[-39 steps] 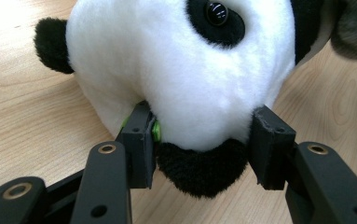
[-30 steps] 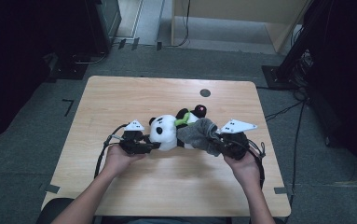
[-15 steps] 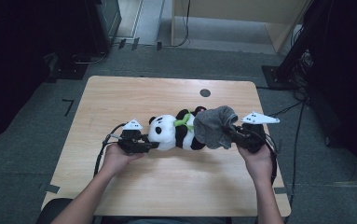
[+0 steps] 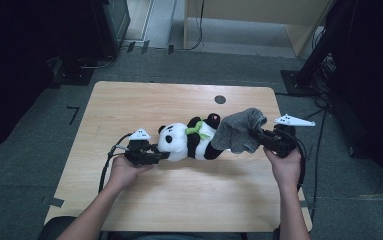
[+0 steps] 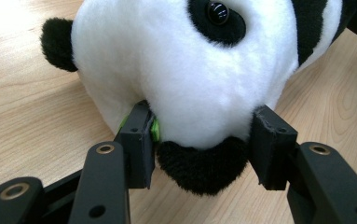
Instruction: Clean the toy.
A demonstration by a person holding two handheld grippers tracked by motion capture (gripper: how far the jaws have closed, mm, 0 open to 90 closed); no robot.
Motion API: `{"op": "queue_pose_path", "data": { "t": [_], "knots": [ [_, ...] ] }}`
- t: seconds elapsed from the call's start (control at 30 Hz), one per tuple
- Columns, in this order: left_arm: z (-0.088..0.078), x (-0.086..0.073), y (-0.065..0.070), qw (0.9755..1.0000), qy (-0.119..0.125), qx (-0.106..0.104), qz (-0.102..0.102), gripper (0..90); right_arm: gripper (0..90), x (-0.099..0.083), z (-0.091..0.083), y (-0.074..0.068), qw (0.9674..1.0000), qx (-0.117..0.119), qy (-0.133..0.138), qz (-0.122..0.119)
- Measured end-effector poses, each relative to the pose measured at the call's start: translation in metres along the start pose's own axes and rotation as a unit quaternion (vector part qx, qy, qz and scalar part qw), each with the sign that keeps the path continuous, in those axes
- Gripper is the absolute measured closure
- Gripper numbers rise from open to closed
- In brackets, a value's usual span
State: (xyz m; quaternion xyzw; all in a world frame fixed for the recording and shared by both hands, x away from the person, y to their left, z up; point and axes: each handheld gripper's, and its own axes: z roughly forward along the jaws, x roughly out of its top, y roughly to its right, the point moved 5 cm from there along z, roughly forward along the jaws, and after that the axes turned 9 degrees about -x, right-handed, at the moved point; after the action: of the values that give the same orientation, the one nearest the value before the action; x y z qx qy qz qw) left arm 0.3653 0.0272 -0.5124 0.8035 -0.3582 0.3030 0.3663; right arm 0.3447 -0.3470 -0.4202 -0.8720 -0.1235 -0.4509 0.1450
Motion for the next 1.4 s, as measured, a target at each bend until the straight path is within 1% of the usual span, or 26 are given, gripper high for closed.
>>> {"op": "queue_pose_path", "data": {
  "t": [0.13, 0.17, 0.23, 0.3, 0.33, 0.37, 0.43, 0.53, 0.6, 0.67, 0.73, 0.8, 0.93, 1.03, 1.17, 1.27, 1.3, 1.4],
  "knots": [
    [0.001, 0.000, 0.000, 1.0000, -0.002, 0.003, 0.003, 48.9, 79.5, 0.006, 0.004, -0.026, 0.9993, 0.022, 0.001, -0.029],
    [0.001, 0.000, 0.000, 1.0000, -0.001, 0.004, 0.003, 48.9, 79.5, 0.009, 0.005, -0.032, 0.9989, 0.026, 0.006, -0.037],
    [0.001, 0.000, 0.001, 1.0000, 0.000, 0.006, 0.004, 48.9, 79.6, 0.014, 0.007, -0.041, 0.9985, 0.037, 0.013, -0.038],
    [0.001, 0.000, 0.001, 1.0000, -0.002, 0.006, 0.005, 48.8, 79.7, 0.021, 0.008, -0.048, 0.9978, 0.056, 0.020, -0.030],
    [0.001, 0.000, 0.001, 1.0000, -0.003, 0.007, 0.006, 48.8, 79.7, 0.025, 0.009, -0.051, 0.9976, 0.059, 0.023, -0.029],
    [0.001, 0.000, 0.002, 0.9999, -0.004, 0.008, 0.007, 48.8, 79.8, 0.029, 0.009, -0.052, 0.9976, 0.057, 0.024, -0.030],
    [0.001, 0.000, 0.002, 0.9999, -0.005, 0.009, 0.009, 48.8, 79.9, 0.037, 0.010, -0.055, 0.9975, 0.061, 0.028, -0.022],
    [0.001, 0.000, 0.002, 0.9999, -0.005, 0.009, 0.007, 48.8, 80.0, 0.048, 0.009, -0.054, 0.9975, 0.054, 0.040, -0.019],
    [0.001, 0.000, 0.002, 0.9999, -0.004, 0.008, 0.007, 48.8, 80.0, 0.051, 0.010, -0.049, 0.9982, 0.039, 0.039, -0.023],
    [0.001, 0.000, 0.002, 1.0000, -0.003, 0.007, 0.006, 48.7, 80.0, 0.046, 0.015, -0.040, 0.9990, 0.027, 0.032, -0.018],
    [0.001, 0.000, 0.001, 1.0000, -0.002, 0.006, 0.005, 48.7, 80.0, 0.037, 0.019, -0.027, 0.9995, 0.015, 0.025, -0.007],
    [0.001, 0.000, 0.001, 1.0000, -0.003, 0.006, 0.005, 48.7, 79.9, 0.028, 0.023, -0.012, 0.9999, -0.008, 0.015, -0.002],
    [0.001, 0.000, 0.001, 1.0000, -0.003, 0.006, 0.005, 48.7, 79.9, 0.013, 0.027, 0.021, 0.9986, -0.047, 0.001, 0.022],
    [0.001, 0.000, 0.000, 1.0000, -0.003, 0.007, 0.005, 48.6, 79.9, 0.002, 0.030, 0.038, 0.9971, -0.065, -0.012, 0.037],
    [0.001, 0.000, 0.001, 1.0000, -0.003, 0.007, 0.006, 48.6, 79.8, -0.012, 0.041, 0.053, 0.9948, -0.082, -0.037, 0.049],
    [0.001, 0.000, 0.000, 1.0000, -0.003, 0.007, 0.005, 48.5, 79.5, -0.021, 0.050, 0.060, 0.9929, -0.091, -0.055, 0.053],
    [0.001, 0.000, 0.000, 1.0000, -0.002, 0.006, 0.005, 48.5, 79.5, -0.023, 0.054, 0.062, 0.9925, -0.092, -0.060, 0.054],
    [0.001, 0.000, 0.000, 1.0000, -0.002, 0.006, 0.005, 48.4, 79.4, -0.029, 0.065, 0.068, 0.9908, -0.090, -0.075, 0.068]
  ]
}}
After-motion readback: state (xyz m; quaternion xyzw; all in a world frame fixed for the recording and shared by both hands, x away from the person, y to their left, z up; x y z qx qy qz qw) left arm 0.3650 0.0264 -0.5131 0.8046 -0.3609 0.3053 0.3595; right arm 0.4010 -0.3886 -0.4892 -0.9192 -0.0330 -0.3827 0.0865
